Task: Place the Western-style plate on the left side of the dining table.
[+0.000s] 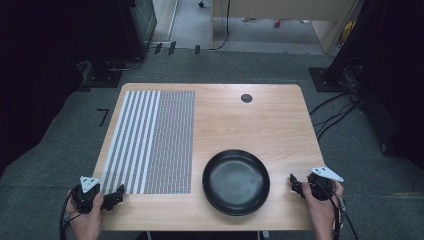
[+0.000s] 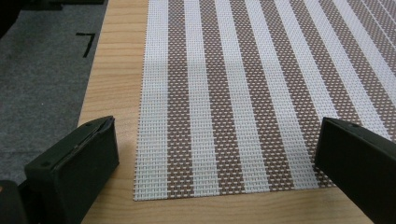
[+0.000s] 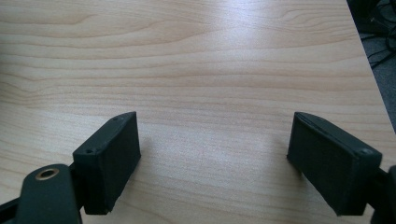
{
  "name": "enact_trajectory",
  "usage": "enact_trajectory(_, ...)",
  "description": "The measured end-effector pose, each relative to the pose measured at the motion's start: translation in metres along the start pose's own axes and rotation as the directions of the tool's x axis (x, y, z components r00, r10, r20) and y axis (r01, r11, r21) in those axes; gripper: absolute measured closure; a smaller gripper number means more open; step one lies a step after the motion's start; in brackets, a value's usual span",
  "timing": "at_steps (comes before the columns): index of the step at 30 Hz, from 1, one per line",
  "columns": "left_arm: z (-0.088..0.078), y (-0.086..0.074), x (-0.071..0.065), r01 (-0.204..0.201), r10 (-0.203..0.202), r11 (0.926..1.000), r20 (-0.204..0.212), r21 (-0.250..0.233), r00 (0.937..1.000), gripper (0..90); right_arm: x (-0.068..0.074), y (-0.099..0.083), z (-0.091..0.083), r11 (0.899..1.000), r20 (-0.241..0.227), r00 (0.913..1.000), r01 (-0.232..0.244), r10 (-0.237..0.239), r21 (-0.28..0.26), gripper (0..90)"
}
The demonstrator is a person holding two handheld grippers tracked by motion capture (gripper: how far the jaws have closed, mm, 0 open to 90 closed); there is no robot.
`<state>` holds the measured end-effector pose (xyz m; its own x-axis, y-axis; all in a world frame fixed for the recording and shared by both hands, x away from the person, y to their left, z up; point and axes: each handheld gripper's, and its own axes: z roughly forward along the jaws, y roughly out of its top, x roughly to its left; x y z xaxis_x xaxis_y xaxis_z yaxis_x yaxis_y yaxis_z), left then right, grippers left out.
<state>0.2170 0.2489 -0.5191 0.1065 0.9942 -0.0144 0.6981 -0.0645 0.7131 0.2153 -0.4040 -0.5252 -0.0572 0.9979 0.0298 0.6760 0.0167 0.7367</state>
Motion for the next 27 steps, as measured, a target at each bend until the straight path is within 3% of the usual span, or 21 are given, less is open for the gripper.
enact_trajectory(4,-0.001,0.001,0.0,0.0,0.0,0.9999,-0.002,0.014,1.0,0.0,0.0,0.0,0.0,1.0,0.004,1.0,-0.004,0.004,0.004,14.5)
enact_trajectory(8,-0.011,0.005,0.0,0.029,-0.03,0.9989,-0.028,-0.037,0.9992,2.0,-0.001,0.0,0.0,1.0,0.013,0.9998,-0.017,0.017,0.003,14.0)
enact_trajectory(12,-0.023,0.014,-0.002,0.048,-0.049,0.9954,-0.013,-0.083,0.9987,2.0,-0.005,0.0,-0.002,0.996,0.014,0.9961,-0.087,0.087,-0.018,14.2)
enact_trajectory(15,-0.027,0.021,-0.01,0.041,-0.039,0.9956,0.017,-0.084,0.9991,2.0,-0.006,0.0,-0.003,0.993,-0.012,0.9933,-0.115,0.115,-0.021,14.3)
enact_trajectory(20,-0.028,0.036,-0.027,0.018,-0.014,0.9947,0.049,-0.101,0.9987,2.0,-0.002,0.007,-0.009,0.993,-0.001,0.9938,-0.111,0.111,-0.038,14.1)
enact_trajectory(27,-0.028,0.056,-0.049,0.015,-0.002,0.9911,0.094,-0.132,0.9956,2.0,-0.002,0.016,-0.01,0.993,0.072,0.991,-0.11,0.113,-0.043,13.2)
